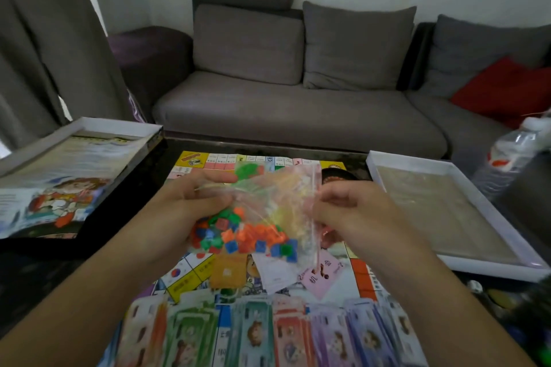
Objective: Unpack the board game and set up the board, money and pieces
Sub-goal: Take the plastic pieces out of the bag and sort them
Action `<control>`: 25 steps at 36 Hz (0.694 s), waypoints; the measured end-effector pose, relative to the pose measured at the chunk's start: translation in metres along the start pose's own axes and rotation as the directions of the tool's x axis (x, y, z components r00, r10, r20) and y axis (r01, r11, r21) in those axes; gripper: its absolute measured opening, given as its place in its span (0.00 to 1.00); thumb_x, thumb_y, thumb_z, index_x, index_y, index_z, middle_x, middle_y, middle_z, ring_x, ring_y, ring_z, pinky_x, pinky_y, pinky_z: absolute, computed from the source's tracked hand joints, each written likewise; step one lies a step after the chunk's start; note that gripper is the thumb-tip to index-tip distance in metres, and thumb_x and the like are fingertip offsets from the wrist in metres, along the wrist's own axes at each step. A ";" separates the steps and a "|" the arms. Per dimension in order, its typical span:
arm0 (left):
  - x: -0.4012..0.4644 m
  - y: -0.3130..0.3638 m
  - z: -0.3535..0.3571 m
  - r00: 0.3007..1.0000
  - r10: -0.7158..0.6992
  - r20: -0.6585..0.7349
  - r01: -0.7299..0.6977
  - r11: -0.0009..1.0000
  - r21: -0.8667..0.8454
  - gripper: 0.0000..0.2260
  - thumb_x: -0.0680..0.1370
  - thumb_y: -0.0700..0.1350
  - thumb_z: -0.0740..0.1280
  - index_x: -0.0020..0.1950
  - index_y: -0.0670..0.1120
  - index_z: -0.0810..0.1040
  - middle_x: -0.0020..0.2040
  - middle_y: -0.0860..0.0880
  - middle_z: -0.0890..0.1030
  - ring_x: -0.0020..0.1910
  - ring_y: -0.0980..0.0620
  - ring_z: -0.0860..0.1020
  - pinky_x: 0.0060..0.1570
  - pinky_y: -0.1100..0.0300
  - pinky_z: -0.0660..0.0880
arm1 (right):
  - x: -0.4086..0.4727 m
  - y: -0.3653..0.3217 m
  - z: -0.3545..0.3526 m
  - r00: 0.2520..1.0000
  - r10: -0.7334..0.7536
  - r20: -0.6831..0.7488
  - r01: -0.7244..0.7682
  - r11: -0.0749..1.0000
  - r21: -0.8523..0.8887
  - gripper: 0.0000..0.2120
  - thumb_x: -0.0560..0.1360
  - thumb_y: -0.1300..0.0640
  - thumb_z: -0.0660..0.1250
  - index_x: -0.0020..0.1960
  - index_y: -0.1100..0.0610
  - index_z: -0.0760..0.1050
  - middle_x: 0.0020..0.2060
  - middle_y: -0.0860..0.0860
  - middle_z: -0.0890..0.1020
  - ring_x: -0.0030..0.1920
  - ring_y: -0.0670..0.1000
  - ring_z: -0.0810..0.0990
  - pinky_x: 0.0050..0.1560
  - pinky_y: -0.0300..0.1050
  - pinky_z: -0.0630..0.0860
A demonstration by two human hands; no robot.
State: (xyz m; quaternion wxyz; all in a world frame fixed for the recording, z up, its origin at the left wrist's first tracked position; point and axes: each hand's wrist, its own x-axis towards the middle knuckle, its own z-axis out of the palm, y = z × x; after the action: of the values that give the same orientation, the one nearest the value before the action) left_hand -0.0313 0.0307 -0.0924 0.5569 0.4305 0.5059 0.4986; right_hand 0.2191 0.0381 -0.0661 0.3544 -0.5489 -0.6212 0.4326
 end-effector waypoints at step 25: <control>-0.036 0.024 0.054 0.966 0.136 0.219 -0.129 0.991 -0.045 0.18 0.76 0.55 0.70 0.47 0.39 0.84 0.41 0.38 0.85 0.39 0.41 0.84 0.38 0.50 0.80 | -0.024 -0.043 0.025 0.982 -0.156 0.102 0.141 0.980 0.143 0.13 0.72 0.57 0.79 0.33 0.57 0.78 0.29 0.57 0.82 0.27 0.51 0.80 0.30 0.49 0.78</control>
State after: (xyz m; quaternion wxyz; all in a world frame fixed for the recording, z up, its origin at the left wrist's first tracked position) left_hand 0.0193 -0.0006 -0.0574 0.5819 0.5077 0.4030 0.4911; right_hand 0.1836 0.0099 -0.0353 0.3865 -0.4504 -0.6488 0.4763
